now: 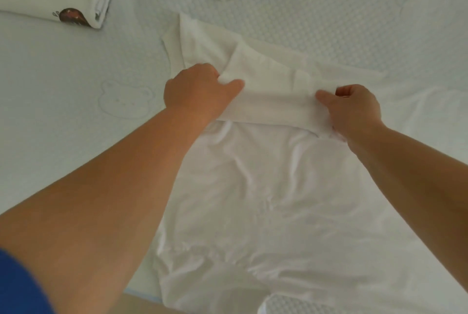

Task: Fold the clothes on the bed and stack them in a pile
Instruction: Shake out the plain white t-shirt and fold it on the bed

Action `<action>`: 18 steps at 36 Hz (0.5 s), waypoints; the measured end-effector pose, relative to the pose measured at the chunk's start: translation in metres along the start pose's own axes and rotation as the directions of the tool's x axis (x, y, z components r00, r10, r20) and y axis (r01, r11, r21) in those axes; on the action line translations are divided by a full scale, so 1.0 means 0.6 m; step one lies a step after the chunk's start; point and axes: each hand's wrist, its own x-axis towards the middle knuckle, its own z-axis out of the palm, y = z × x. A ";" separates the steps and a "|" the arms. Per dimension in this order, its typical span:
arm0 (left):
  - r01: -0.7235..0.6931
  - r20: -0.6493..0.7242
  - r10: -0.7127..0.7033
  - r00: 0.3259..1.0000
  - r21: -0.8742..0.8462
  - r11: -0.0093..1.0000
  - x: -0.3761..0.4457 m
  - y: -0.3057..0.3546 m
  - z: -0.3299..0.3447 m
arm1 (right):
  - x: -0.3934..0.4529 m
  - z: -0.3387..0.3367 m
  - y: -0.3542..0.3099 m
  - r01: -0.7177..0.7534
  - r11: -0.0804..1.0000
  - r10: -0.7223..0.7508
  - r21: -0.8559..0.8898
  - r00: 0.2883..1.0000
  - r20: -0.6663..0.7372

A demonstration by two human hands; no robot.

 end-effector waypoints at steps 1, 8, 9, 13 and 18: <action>0.024 0.043 -0.025 0.999 0.036 0.999 0.011 0.012 -0.002 | 0.002 0.002 -0.002 0.020 1.000 -0.021 -0.018 1.000 -0.021; 0.131 0.100 -0.108 0.989 -0.255 0.958 0.063 0.052 -0.016 | 0.001 0.005 -0.007 0.186 0.982 -0.187 -0.025 0.976 -0.112; 0.082 0.018 -0.081 0.997 -0.335 0.939 0.058 0.049 -0.018 | 0.000 0.003 -0.008 0.217 0.976 -0.218 -0.021 0.967 -0.133; -0.071 -0.279 -0.055 0.959 -0.422 0.904 0.025 0.041 -0.003 | 0.009 -0.001 -0.010 0.256 0.966 -0.257 -0.027 0.951 -0.173; -0.085 -0.332 0.026 0.943 -0.164 0.983 0.005 0.035 0.029 | 0.011 0.004 -0.025 0.256 0.949 -0.282 -0.182 0.951 -0.129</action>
